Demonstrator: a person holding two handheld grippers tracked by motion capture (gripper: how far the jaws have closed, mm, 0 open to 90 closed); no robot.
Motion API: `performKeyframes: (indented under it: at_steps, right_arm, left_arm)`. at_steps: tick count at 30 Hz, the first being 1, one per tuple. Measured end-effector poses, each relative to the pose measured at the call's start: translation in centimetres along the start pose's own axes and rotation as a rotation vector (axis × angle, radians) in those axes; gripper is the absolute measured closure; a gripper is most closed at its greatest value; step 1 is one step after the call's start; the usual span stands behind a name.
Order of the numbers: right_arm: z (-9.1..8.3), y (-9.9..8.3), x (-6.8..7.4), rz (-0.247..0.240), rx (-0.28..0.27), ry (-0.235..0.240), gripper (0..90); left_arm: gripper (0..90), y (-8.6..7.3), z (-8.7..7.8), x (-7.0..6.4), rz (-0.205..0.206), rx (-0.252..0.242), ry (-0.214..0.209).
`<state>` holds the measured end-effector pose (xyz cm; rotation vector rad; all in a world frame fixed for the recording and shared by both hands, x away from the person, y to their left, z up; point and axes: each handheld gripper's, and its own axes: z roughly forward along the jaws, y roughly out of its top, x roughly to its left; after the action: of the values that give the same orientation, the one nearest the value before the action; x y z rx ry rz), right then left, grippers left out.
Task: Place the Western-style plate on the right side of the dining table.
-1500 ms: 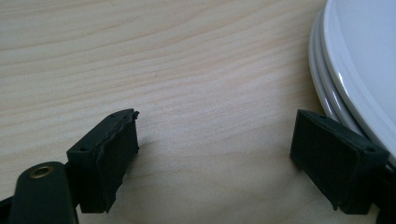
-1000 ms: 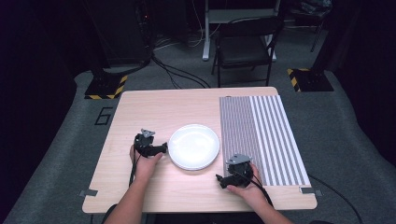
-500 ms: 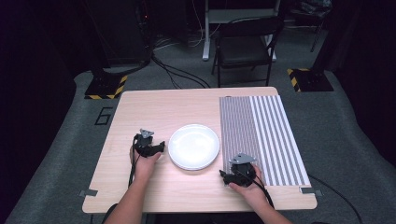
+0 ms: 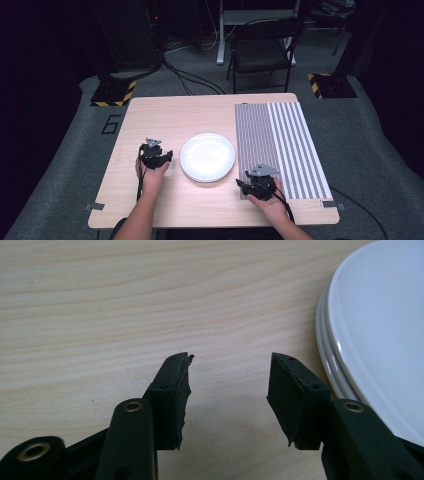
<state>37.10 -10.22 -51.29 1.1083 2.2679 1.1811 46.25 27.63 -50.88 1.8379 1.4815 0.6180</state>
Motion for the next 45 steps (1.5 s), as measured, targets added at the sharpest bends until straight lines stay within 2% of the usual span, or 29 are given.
performKeyframes:
  at_steps: [3, 5, 10, 12, 21, 24, 27, 35, 40, 43, 44, 45]
  right_arm:
    - [0.1, 0.0, -0.2, 0.012, 0.01, -0.011, 49.1]
    - [0.1, 0.0, -0.3, 0.013, 0.014, -0.019, 50.1]
    - [0.1, 0.1, -0.3, 0.029, 0.013, -0.027, 50.8]
    - [0.0, 0.1, -0.4, 0.032, 0.005, -0.028, 53.0]
    - [0.4, 0.2, -0.1, 0.034, 0.014, -0.016, 53.1]
    - [0.2, 0.3, -0.2, 0.035, 0.018, -0.022, 55.7]
    - [0.1, 0.5, -0.2, 0.053, 0.023, -0.011, 56.1]
    - [0.0, 1.0, 0.0, 0.052, 0.024, -0.013, 55.9]
    - [-0.1, 1.5, 0.1, 0.05, 0.018, -0.009, 57.0]
    - [-0.1, 1.9, 0.0, 0.061, 0.013, -0.006, 57.0]
    - [-0.1, 2.0, 0.0, 0.069, 0.011, -0.007, 57.0]
    - [-0.1, 2.0, 0.0, 0.069, 0.011, -0.007, 57.0]
  left_arm:
    - [51.3, 0.1, -0.5, -0.1, -0.011, -0.007, -0.004]
    - [51.7, 0.1, -1.0, -0.2, -0.035, -0.016, -0.025]
    - [53.2, 0.2, -1.6, -0.4, -0.04, -0.039, -0.045]
    - [54.4, 0.3, -1.9, -0.6, -0.054, -0.053, -0.061]
    - [55.5, 0.6, -2.7, -1.3, -0.054, -0.065, -0.083]
    - [55.6, 0.7, -3.0, -1.6, -0.056, -0.08, -0.093]
    - [56.1, 0.8, -3.1, -2.1, -0.04, -0.074, -0.101]
    - [56.5, 1.0, -3.5, -2.8, -0.016, -0.083, -0.115]
    - [56.4, 1.1, -3.6, -2.9, -0.032, -0.087, -0.142]
    - [56.8, 1.1, -3.7, -2.9, -0.054, -0.088, -0.159]
    - [56.9, 1.1, -3.7, -2.9, -0.077, -0.083, -0.184]
    - [57.0, 1.1, -3.7, -2.9, -0.077, -0.083, -0.184]
